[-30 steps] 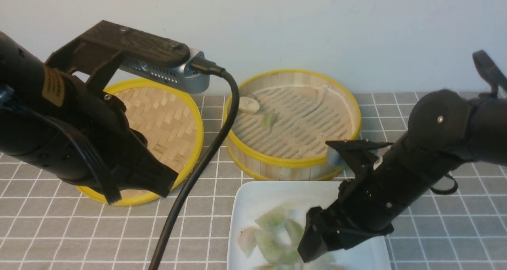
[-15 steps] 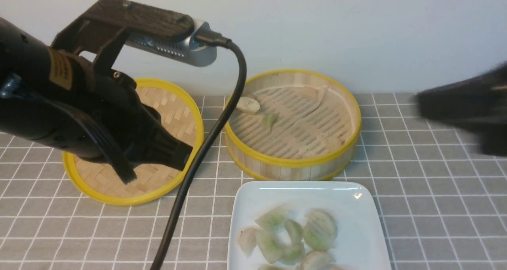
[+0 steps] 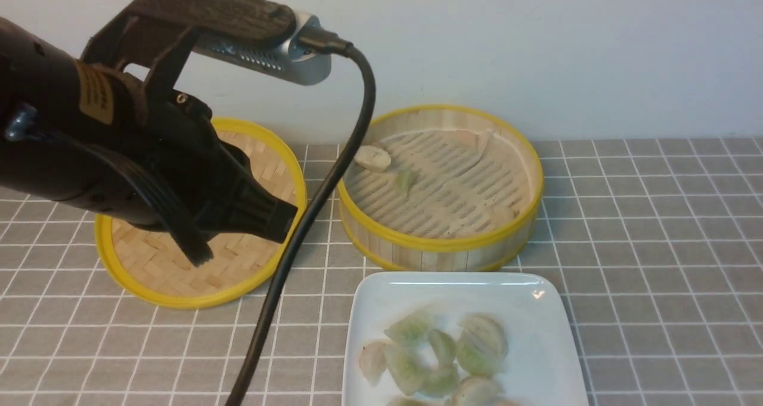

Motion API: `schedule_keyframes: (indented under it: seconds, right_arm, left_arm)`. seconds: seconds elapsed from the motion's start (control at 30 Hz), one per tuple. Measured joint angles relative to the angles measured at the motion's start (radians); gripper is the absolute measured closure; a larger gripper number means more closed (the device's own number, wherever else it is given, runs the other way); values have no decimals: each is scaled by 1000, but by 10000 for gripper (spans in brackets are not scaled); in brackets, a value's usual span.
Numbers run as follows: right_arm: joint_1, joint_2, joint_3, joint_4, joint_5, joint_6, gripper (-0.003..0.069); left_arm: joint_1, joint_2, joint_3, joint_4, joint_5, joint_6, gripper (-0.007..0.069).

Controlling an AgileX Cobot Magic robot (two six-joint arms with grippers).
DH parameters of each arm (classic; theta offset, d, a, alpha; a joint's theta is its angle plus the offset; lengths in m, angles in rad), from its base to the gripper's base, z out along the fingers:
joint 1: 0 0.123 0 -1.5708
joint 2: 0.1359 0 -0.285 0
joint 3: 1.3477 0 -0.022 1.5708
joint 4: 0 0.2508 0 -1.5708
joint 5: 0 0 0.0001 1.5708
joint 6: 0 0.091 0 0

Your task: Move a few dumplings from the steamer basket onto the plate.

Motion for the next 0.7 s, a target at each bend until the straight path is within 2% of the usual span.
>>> schedule_keyframes:
  seconds: [0.13, 0.23, 0.33, 0.37, 0.4, 0.53, 0.7]
  right_arm:
    - [0, -5, 9, -112, -9, 131, 671]
    - [0, -5, 9, -162, -7, 174, 671]
    - [0, -5, 9, -200, -8, 186, 671]
    - [0, -5, 9, -202, -8, 186, 671]
    - [0, -5, 9, -215, -8, 188, 671]
    - [0, -5, 9, -224, -8, 188, 671]
    - [0, -5, 9, -225, -8, 188, 671]
  left_arm:
    - [0, -59, 73, -7, -69, 10, 629]
    - [0, -177, 198, -7, -183, 10, 629]
    - [0, -353, 366, -8, -346, -1, 629]
    - [0, -363, 376, -8, -346, -2, 629]
    - [0, -452, 457, -7, -439, -15, 629]
    - [0, -570, 552, -7, -513, -18, 629]
    - [0, -703, 640, -7, -533, -20, 629]
